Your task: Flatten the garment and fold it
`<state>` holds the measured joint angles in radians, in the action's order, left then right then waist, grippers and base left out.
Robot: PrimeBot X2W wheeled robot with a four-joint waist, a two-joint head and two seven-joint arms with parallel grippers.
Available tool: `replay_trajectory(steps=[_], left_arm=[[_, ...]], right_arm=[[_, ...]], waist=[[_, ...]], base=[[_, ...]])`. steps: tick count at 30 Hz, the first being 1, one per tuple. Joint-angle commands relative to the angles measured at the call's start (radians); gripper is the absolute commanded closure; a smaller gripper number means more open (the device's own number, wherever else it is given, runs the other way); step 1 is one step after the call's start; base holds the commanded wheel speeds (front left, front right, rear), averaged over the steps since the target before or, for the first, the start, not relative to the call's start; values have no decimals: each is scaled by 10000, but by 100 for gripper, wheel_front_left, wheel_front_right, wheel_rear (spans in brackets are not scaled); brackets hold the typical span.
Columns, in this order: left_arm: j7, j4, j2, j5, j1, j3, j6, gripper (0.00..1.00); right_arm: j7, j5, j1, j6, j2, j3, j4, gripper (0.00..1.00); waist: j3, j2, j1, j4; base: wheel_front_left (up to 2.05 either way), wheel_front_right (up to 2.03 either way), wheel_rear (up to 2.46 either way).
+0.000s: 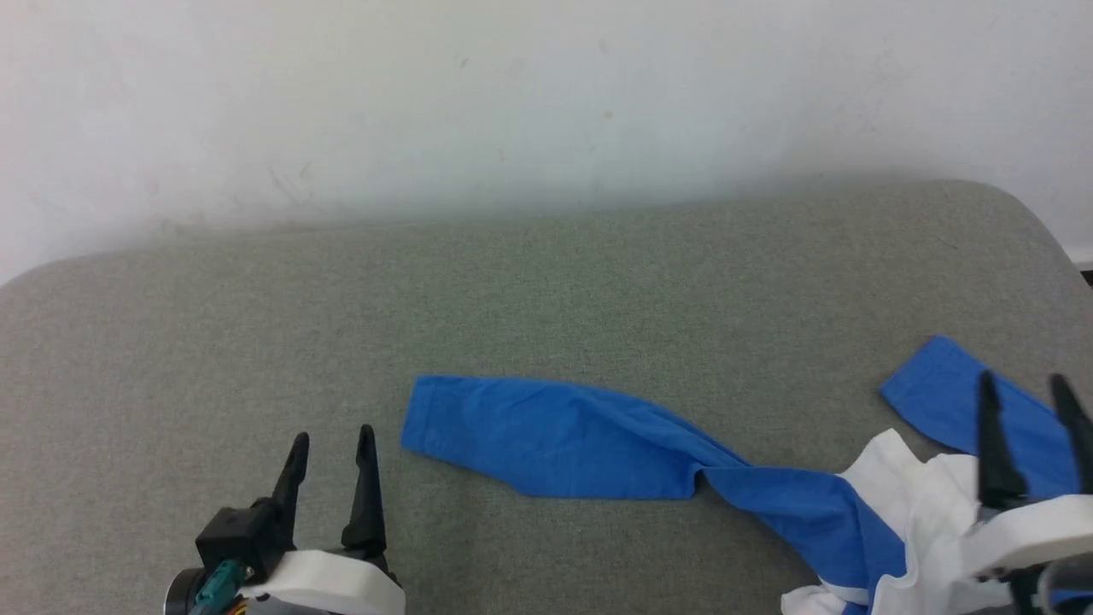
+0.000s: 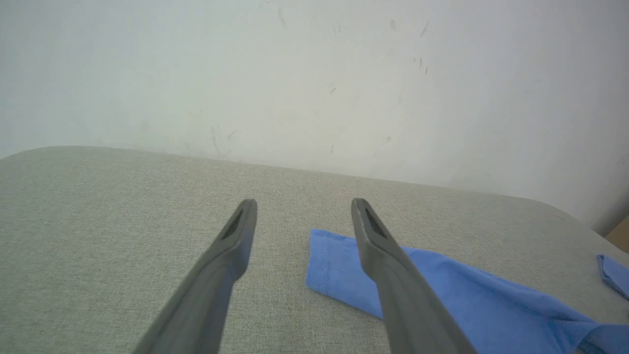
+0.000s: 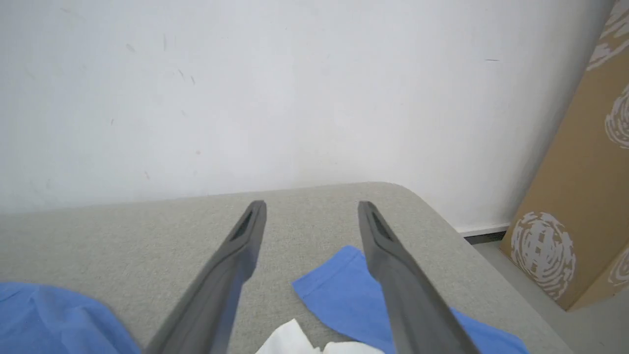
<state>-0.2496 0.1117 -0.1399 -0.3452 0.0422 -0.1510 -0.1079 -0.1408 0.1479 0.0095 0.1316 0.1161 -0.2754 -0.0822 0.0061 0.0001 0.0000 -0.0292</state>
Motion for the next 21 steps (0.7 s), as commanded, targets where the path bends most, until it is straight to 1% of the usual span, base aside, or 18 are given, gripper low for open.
replay_trajectory(steps=[1, 4, 9, 11, 14, 16, 21], left_arm=[[2, 10, -80, -34, 162, 10, -45, 0], [24, 22, -88, -47, 206, -24, -62, 0], [45, 68, -180, -107, 179, 29, -75, 0], [83, 108, -257, -107, 100, 45, -64, 0], [355, 190, -342, -33, -307, -146, 60, 0], [776, 329, -407, 136, -815, -496, 246, 0], [2658, 1259, -430, 323, -2469, -1504, 986, 0]], right_arm=[[208, -148, 290, -9, -63, 304, 415, 0], [673, -279, 790, -9, -245, 1154, 1297, 0], [1182, -336, 1485, -9, -322, 2537, 2220, 0], [1304, -321, 1618, -9, -330, 2849, 2426, 0], [1397, -227, 1687, -9, -344, 3058, 2601, 0], [1420, -182, 1675, -9, -358, 3103, 2667, 0], [1447, -91, 1464, -9, -379, 3173, 2671, 0]], waist=[[-48, -1, 0, 31], [-112, -1, 0, 80], [-118, -1, 0, 73], [-71, -1, 0, -15], [68, -1, 0, -96], [193, -1, 0, -123], [671, -1, 0, -217]], base=[[0, 0, 0], [0, 0, 0], [0, 0, 0], [0, 0, 0], [0, 0, 0], [0, 0, 0], [0, 0, 0]])
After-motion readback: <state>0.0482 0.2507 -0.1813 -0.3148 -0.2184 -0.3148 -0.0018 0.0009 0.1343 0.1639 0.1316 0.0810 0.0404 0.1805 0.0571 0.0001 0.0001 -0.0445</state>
